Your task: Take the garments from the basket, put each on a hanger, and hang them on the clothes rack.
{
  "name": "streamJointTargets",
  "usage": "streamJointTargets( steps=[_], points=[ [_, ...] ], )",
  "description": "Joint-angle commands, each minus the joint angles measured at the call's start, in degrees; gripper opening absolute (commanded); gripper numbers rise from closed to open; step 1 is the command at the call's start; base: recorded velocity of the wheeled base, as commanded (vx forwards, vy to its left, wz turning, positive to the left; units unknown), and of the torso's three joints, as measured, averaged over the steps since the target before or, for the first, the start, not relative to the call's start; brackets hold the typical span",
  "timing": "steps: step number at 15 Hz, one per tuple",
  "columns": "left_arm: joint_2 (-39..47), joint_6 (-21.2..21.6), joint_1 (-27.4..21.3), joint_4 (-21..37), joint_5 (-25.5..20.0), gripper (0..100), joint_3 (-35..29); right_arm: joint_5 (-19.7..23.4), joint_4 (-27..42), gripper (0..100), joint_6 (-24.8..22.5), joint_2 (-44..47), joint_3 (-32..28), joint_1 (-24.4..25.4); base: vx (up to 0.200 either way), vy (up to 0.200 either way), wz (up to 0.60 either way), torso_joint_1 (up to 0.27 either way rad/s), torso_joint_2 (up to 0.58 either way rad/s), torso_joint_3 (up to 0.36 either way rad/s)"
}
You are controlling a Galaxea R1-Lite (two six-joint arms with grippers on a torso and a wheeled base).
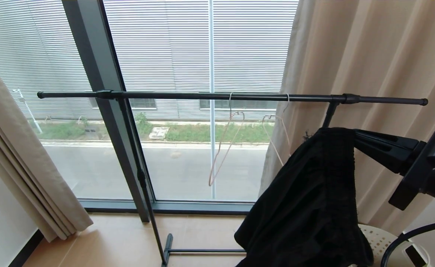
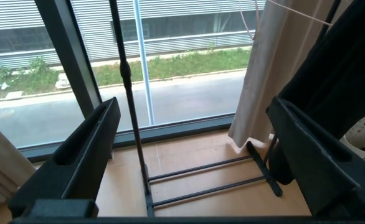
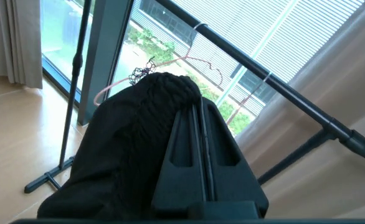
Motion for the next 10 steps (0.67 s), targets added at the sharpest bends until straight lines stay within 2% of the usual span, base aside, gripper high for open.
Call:
streamJointTargets(
  steps=[1, 2, 5, 10],
  points=[
    [0.0, 0.0, 0.0, 0.0, 0.0, 100, 0.0, 0.0, 0.0, 0, -0.1, -0.4, 0.0, 0.0, 0.0, 0.0, 0.0, 0.0, 0.0, 0.0],
    [0.0, 0.0, 0.0, 0.0, 0.0, 100, 0.0, 0.0, 0.0, 0, -0.1, -0.4, 0.0, 0.0, 0.0, 0.0, 0.0, 0.0, 0.0, 0.0],
    [0.0, 0.1, -0.1, 0.0, 0.0, 100, 0.0, -0.1, 0.0, 0, -0.5, -0.3, 0.1, 0.0, 0.0, 0.0, -0.6, -0.004, 0.0, 0.002],
    [0.0, 0.0, 0.0, 0.0, 0.0, 100, 0.0, -0.1, 0.0, 0, -0.9, -0.5, 1.1, -0.1, 0.0, 0.0, 0.0, 0.0, 0.0, 0.0]
  ],
)
